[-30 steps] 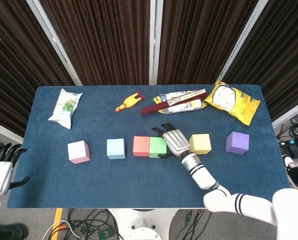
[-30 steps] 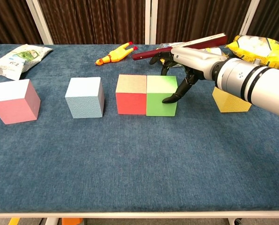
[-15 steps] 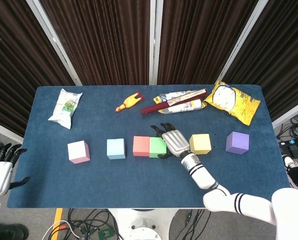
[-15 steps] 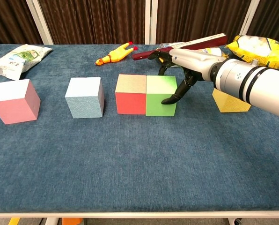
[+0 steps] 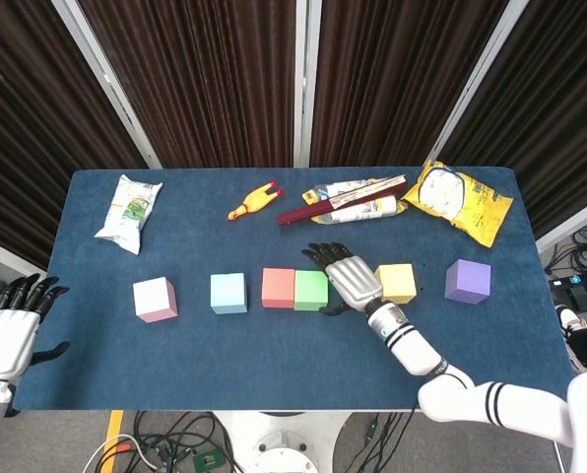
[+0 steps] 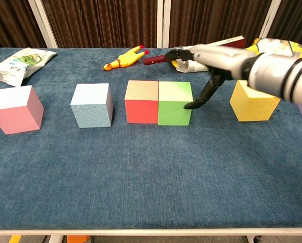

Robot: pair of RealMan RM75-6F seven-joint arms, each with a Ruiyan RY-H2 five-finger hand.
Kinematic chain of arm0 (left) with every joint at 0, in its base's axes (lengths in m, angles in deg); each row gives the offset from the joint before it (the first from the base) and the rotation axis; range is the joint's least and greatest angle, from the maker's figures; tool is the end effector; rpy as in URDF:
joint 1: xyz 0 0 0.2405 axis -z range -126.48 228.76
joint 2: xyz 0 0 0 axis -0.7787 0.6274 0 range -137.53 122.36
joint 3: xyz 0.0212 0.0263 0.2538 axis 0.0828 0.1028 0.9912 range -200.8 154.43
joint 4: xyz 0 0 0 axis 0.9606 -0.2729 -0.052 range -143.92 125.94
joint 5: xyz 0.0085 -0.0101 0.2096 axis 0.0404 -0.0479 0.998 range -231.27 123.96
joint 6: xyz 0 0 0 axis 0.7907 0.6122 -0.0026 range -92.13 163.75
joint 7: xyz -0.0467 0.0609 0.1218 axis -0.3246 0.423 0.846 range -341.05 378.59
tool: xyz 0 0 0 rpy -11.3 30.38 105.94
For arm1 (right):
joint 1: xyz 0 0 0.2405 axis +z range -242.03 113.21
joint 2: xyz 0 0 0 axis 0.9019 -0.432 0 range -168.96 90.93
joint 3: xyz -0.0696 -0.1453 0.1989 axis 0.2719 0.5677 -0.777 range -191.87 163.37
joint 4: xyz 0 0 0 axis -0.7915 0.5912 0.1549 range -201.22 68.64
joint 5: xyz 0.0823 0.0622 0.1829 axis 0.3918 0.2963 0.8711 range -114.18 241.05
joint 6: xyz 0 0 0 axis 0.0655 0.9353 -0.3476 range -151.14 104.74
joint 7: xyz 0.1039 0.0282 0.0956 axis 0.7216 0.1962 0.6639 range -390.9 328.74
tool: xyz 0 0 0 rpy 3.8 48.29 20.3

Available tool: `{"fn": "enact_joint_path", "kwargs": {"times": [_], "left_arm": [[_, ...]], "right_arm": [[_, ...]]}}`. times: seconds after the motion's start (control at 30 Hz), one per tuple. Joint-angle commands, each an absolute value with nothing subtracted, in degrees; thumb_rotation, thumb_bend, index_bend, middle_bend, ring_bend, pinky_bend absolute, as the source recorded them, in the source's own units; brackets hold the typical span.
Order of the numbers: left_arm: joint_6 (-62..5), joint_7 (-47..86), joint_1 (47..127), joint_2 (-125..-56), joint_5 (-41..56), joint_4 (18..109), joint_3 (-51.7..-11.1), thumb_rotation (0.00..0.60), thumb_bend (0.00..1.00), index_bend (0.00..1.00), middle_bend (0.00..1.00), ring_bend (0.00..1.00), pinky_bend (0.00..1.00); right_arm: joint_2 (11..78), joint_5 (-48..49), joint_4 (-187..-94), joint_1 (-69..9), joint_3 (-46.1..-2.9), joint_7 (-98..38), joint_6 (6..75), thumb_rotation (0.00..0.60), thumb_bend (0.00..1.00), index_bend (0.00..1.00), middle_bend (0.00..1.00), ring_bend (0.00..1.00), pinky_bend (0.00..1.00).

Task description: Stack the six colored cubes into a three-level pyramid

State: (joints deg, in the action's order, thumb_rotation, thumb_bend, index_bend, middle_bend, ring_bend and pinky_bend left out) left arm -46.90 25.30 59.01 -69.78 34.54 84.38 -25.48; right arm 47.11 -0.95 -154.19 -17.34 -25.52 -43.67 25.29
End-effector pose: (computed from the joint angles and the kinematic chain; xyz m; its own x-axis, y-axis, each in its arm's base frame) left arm -0.2985 0.1944 0.1592 0.5170 0.0191 0.8557 0.8527 -0.0985 -0.5130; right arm -0.1128 -0.3483 -0.0162 0.3824 -0.3539 0.8535 -0.8675 -0.4555 0.1998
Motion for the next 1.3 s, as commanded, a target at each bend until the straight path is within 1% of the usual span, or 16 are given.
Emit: {"fn": "enact_joint_path", "kwargs": {"times": [0.03,0.17,0.37,0.57,0.77,0.97,1.3], "left_arm": [[-44.0,23.5,62.0,-68.7,36.2,85.4,-26.4,0.6,0.0,0.23,0.15,0.06,0.11],[-38.0,20.8,67.7,-67.9,37.8,87.5,-27.9,0.6,0.0,0.23,0.15,0.06,0.11],[-27.4,17.3,76.7,-69.7,37.1,89.1,-30.3,0.6,0.0,0.21,0.15,0.06,0.12],[-18.3,20.8,84.1,-75.3,31.3,88.4,-33.0,0.6,0.0,0.18,0.15,0.06,0.12],[-12.3,28.1,89.5,-81.0,23.3,86.0,-34.4,0.6,0.0,0.17,0.15,0.06,0.12],[-10.3,35.6,92.6,-85.0,16.6,85.3,-33.8,0.6,0.0,0.16,0.15,0.06,0.12],[-12.9,42.3,94.6,-90.5,8.4,83.9,-32.9,0.6,0.0,0.16,0.15,0.06,0.12]], "right_arm": [[38.8,-3.7,-161.3,-20.2,-24.4,-42.5,27.2,0.6,0.07,0.0,0.0,0.0,0.0],[30.8,-7.3,-166.1,-24.3,-23.9,-39.8,32.1,0.6,0.07,0.0,0.0,0.0,0.0],[23.1,-10.0,-168.4,-29.4,-23.9,-36.3,38.5,0.6,0.07,0.0,0.02,0.0,0.0],[19.9,-10.3,-167.0,-32.2,-24.0,-31.4,40.3,0.6,0.07,0.0,0.03,0.0,0.0],[19.6,-11.6,-165.3,-33.4,-23.7,-28.0,40.4,0.6,0.07,0.0,0.03,0.0,0.0],[20.0,-12.4,-163.8,-34.0,-23.5,-26.2,40.2,0.6,0.07,0.0,0.03,0.0,0.0],[20.9,-13.6,-162.1,-34.4,-23.6,-24.0,39.9,0.6,0.07,0.0,0.03,0.0,0.0]]}}
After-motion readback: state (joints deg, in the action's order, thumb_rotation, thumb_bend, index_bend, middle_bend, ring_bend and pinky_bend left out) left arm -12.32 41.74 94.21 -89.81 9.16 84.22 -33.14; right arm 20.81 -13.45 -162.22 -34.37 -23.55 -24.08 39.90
